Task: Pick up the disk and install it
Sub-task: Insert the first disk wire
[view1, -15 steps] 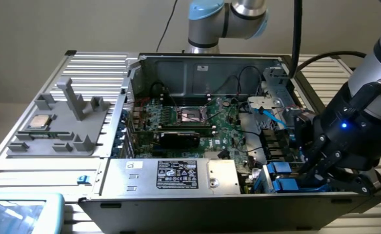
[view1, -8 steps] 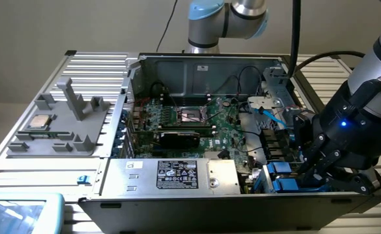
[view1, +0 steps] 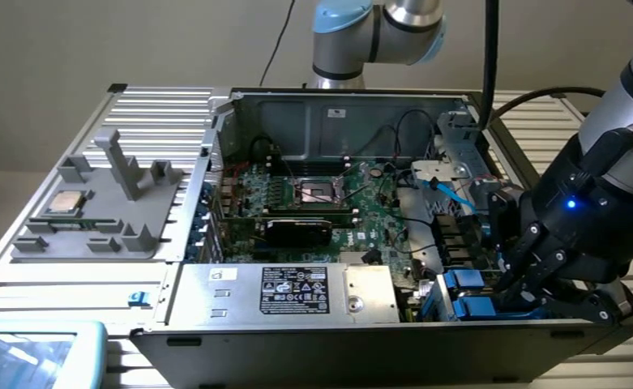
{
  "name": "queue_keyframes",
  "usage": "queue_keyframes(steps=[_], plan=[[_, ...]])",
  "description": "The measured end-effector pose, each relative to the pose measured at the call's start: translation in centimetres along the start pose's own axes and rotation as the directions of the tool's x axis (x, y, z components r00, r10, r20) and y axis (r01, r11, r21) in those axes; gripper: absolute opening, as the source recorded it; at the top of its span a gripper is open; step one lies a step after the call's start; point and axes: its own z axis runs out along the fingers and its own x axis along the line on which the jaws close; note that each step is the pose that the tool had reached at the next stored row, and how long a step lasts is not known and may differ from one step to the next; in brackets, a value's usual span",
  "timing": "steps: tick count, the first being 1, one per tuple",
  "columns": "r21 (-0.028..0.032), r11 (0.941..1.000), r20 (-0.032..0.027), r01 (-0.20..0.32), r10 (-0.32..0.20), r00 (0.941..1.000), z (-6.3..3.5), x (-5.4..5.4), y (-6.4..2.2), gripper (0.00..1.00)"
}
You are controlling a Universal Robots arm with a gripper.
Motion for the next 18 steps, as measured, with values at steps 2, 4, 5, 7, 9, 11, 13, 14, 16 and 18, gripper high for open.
queue_keyframes(steps=[2,4,5,7,9,11,13,14,16,18], plan=[[0.0028,1.0000,0.0015,-0.005,0.005,1.0000,0.00,0.00,0.00,0.16],[0.0028,1.0000,0.0016,-0.006,0.005,1.0000,0.00,0.00,0.01,0.16],[0.0030,1.0000,0.0017,-0.006,0.006,1.0000,-0.01,0.00,0.01,0.16],[0.0063,0.9999,0.0014,-0.011,0.011,0.9999,-0.01,0.01,0.03,0.16],[0.0123,0.9998,0.0003,-0.017,0.017,0.9999,-0.01,0.00,0.04,0.16],[0.0202,0.9995,-0.0008,-0.022,0.022,0.9998,0.00,0.00,0.05,0.16],[0.0286,0.9992,-0.0010,-0.028,0.028,0.9996,0.01,-0.01,0.06,0.16],[0.0328,0.9990,0.0000,-0.031,0.031,0.9995,0.01,-0.01,0.07,0.16],[0.0407,0.9985,0.0042,-0.036,0.036,0.9994,-0.04,-0.02,0.11,0.16],[0.0479,0.9981,0.0095,-0.039,0.039,0.9992,-0.11,-0.04,0.18,0.16]])
